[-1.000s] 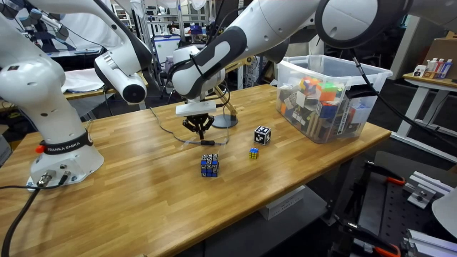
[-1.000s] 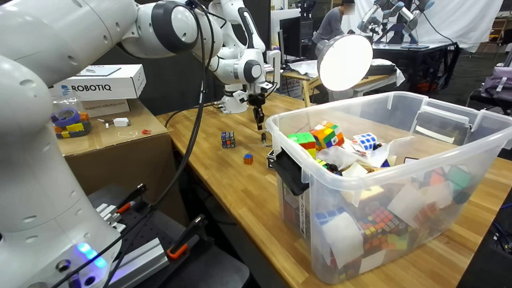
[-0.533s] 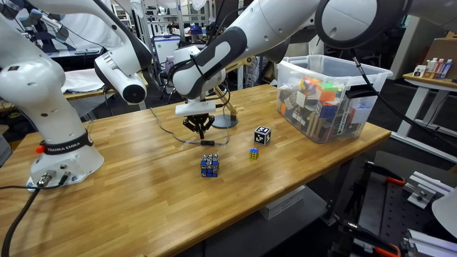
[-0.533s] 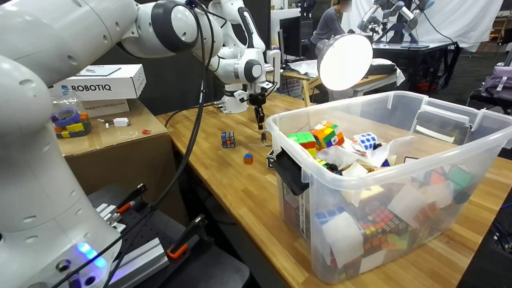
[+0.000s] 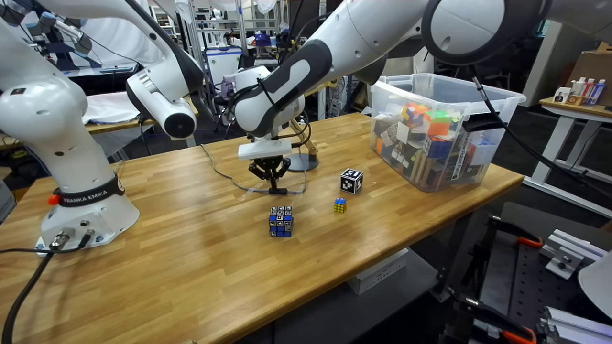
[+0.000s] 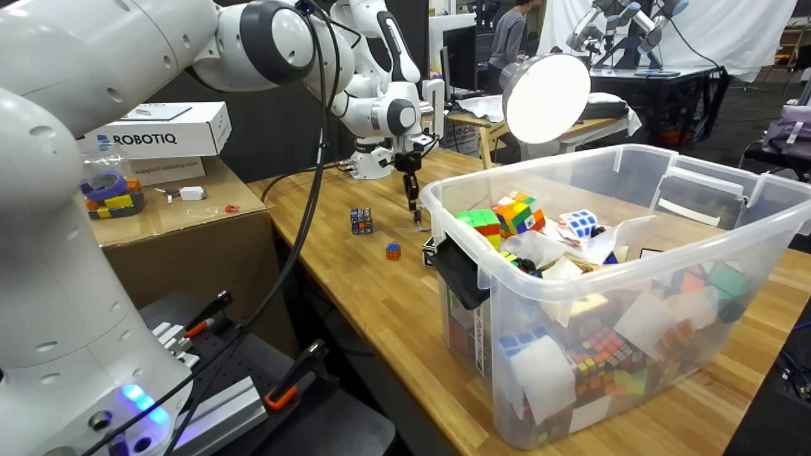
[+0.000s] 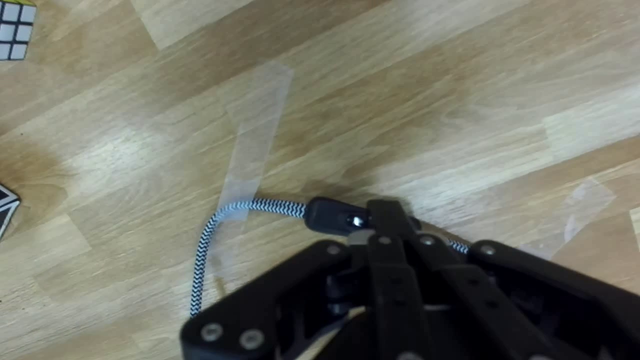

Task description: Turn off the desk lamp

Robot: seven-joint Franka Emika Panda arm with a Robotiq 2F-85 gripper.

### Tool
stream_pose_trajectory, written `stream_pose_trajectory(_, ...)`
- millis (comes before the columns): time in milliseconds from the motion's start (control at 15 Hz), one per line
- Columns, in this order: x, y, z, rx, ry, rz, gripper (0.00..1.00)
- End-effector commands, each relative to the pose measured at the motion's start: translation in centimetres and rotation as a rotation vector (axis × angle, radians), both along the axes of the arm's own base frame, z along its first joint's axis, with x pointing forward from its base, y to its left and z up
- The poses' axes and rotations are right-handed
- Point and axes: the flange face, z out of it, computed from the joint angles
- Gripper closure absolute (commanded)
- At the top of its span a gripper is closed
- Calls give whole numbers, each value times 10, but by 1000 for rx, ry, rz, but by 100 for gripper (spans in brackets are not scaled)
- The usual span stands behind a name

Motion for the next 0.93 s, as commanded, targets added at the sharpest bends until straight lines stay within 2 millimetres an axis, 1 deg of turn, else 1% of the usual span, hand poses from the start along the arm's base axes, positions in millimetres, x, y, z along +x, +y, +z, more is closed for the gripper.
stream_pose_trajectory(0, -4, -3, -1, 14, -10, -22, 100)
stream_pose_trajectory(267, -4, -9, -7, 11, -1, -22, 100)
stream_pose_trajectory(533, -2, -15, -8, 10, 3, -22, 100)
stream_pose_trajectory(667, -1, -15, -8, 11, 3, -19, 100)
stream_pose_trajectory(867, 1, -7, -7, 15, 4, 0, 100)
